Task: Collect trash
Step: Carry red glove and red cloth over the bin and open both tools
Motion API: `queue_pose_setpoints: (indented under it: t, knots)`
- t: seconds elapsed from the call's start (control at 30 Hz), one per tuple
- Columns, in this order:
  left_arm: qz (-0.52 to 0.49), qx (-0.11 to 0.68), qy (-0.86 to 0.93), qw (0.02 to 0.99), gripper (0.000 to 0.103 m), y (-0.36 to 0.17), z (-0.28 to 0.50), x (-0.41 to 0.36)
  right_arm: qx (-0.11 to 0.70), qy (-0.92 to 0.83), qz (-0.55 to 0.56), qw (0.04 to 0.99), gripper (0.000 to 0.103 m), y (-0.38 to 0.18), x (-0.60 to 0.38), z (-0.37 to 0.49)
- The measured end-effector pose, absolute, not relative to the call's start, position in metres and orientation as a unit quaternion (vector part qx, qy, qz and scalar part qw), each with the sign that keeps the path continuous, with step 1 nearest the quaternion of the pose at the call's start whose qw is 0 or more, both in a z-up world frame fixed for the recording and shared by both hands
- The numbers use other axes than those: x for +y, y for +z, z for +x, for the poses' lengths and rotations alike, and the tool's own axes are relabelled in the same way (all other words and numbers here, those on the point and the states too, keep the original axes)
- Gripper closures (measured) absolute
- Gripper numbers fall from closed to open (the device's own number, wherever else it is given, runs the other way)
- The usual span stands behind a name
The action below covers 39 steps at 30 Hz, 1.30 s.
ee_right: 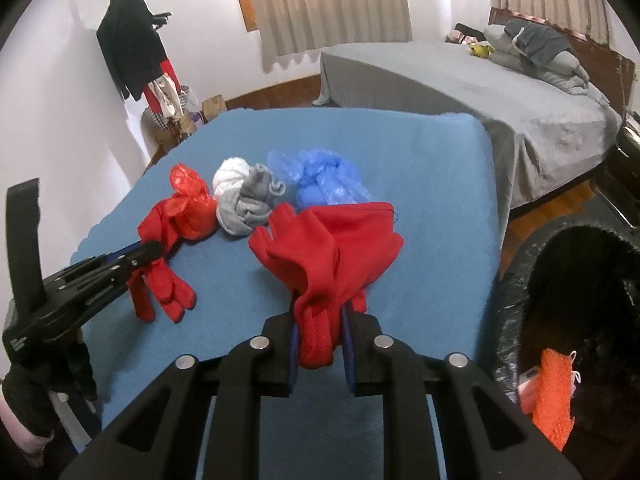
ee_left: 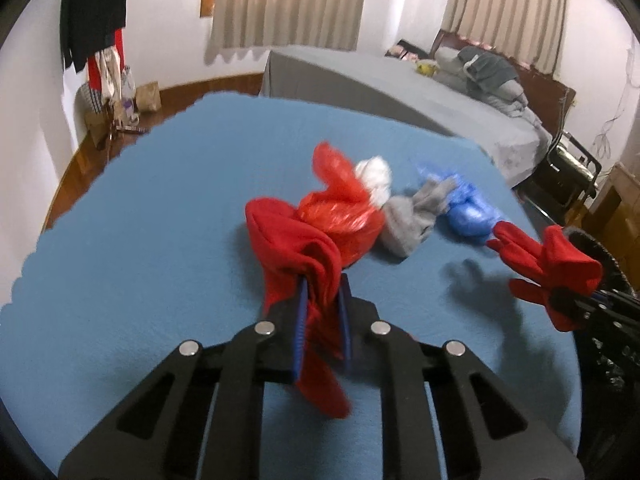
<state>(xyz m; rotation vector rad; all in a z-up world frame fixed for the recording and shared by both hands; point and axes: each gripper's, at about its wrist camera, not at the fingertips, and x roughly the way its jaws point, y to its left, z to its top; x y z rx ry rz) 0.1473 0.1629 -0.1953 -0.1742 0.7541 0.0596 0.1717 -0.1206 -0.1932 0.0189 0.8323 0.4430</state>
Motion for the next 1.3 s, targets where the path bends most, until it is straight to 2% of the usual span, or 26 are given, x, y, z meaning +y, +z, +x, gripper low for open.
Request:
queue_pose_setpoints:
  t: [0.6,1.3]
  knots:
    - [-0.059,0.291,-0.067,0.952,0.090,-0.116,0.100,0.072,0.352,0.184,0.041,0.917,0.085,-0.146,-0.184,0.132]
    - [-0.024,0.263,-0.210,0.941,0.090,-0.101,0.109,-0.052,0.336,0.073,0.064,0.937,0.086,-0.134,-0.290,0.105]
